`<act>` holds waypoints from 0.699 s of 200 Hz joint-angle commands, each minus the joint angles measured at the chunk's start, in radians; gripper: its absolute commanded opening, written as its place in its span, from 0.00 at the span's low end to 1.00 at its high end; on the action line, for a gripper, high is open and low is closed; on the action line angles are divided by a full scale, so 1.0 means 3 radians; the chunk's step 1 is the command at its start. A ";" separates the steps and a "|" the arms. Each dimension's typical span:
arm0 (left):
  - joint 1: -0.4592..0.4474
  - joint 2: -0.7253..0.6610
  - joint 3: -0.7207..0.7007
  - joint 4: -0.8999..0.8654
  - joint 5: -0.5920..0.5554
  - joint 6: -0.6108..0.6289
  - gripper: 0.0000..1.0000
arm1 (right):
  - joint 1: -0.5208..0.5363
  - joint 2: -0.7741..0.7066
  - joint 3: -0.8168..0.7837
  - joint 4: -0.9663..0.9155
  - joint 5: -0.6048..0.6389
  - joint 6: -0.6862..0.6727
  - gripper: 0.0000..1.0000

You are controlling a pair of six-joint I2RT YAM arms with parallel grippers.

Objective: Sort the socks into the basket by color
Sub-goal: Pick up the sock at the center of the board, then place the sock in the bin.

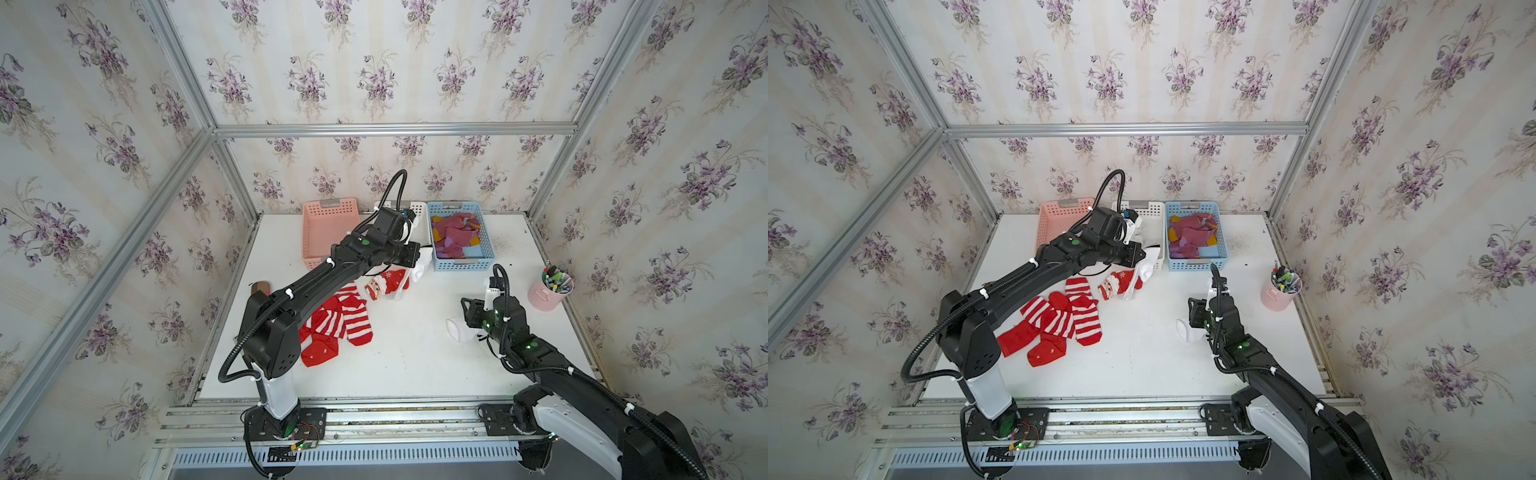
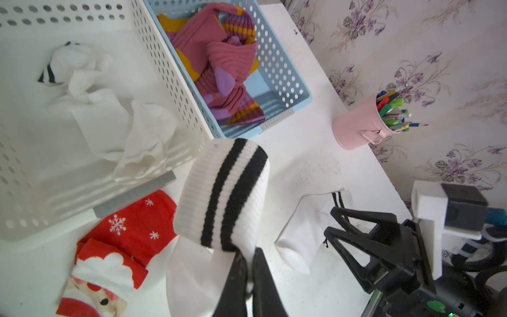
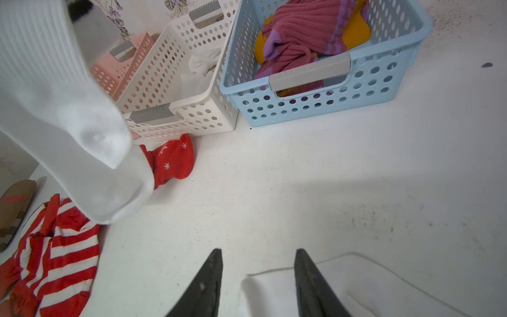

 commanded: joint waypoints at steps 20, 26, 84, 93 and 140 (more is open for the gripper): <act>0.0107 0.0304 0.0696 -0.0236 -0.0126 0.0122 0.09 | 0.0004 0.0051 0.0030 0.0092 0.0010 0.0004 0.45; 0.0123 0.0374 0.0837 -0.0274 -0.0126 0.0137 0.09 | 0.0003 0.0058 0.0031 0.0092 0.0007 0.0003 0.45; 0.0364 0.0856 0.1635 -0.0080 -0.0269 0.0256 0.12 | 0.0004 0.0090 0.0041 0.0105 -0.0006 -0.0001 0.45; 0.0405 0.0899 0.1660 0.0034 -0.0231 0.0280 0.14 | 0.0003 0.0102 0.0048 0.0112 -0.0015 -0.0006 0.45; 0.0566 0.1296 0.1969 0.0076 -0.0213 0.0312 0.38 | 0.0004 0.0173 0.0075 0.0115 -0.0037 -0.0014 0.45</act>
